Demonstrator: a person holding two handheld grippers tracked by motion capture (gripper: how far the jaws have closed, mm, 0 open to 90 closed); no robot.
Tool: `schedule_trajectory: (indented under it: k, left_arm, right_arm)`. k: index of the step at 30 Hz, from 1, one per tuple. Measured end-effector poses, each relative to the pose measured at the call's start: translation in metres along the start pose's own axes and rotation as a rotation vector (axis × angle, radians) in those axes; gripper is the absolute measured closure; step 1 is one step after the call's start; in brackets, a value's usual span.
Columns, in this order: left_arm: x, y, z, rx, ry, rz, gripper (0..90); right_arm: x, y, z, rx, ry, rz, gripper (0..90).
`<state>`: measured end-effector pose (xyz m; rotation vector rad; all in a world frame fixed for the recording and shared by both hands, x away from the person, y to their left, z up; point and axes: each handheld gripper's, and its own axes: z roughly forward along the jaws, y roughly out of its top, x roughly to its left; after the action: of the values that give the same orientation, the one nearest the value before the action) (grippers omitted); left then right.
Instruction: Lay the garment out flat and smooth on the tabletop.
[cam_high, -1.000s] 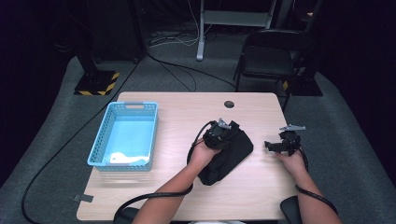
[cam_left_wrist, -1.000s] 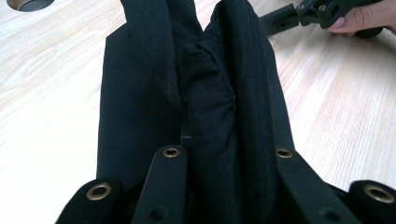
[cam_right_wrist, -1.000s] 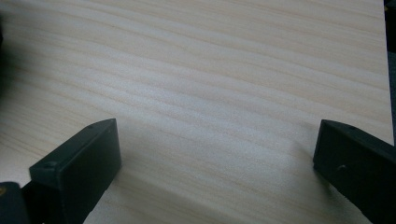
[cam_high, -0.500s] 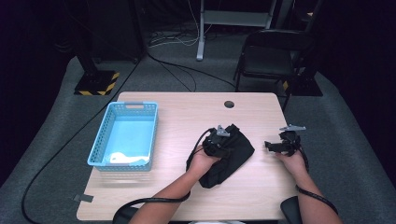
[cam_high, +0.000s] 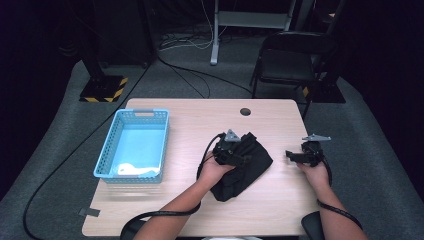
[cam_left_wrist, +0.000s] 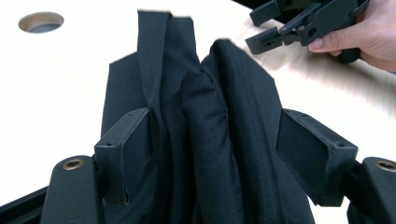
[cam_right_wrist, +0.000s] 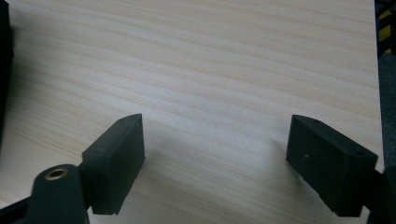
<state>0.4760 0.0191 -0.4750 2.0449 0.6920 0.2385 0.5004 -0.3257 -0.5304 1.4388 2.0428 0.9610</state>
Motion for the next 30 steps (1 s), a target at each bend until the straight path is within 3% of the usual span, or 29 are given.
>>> schedule_trajectory:
  k: [5,10,20,24,30]
  left_arm:
    - [0.003,0.005,-0.008,-0.029,-0.004,-0.008,24.8]
    - [0.007,0.008,-0.015,-0.05,-0.006,-0.013,24.8]
    - [0.016,0.009,-0.025,-0.057,0.002,-0.014,29.2]
    - [0.019,0.008,-0.029,-0.049,0.017,-0.003,31.0]
    - [0.023,0.003,-0.031,-0.034,0.021,-0.014,34.5]
  right_arm:
    - [0.007,0.006,-0.009,-0.043,0.028,-0.016,22.7]
    - [0.019,0.016,-0.018,-0.086,0.099,-0.034,27.8]
    - [0.047,0.032,-0.025,-0.08,0.232,-0.075,35.9]
    - [0.057,0.036,-0.027,-0.081,0.316,-0.056,36.7]
    - [0.08,0.041,-0.026,-0.075,0.402,-0.078,36.0]
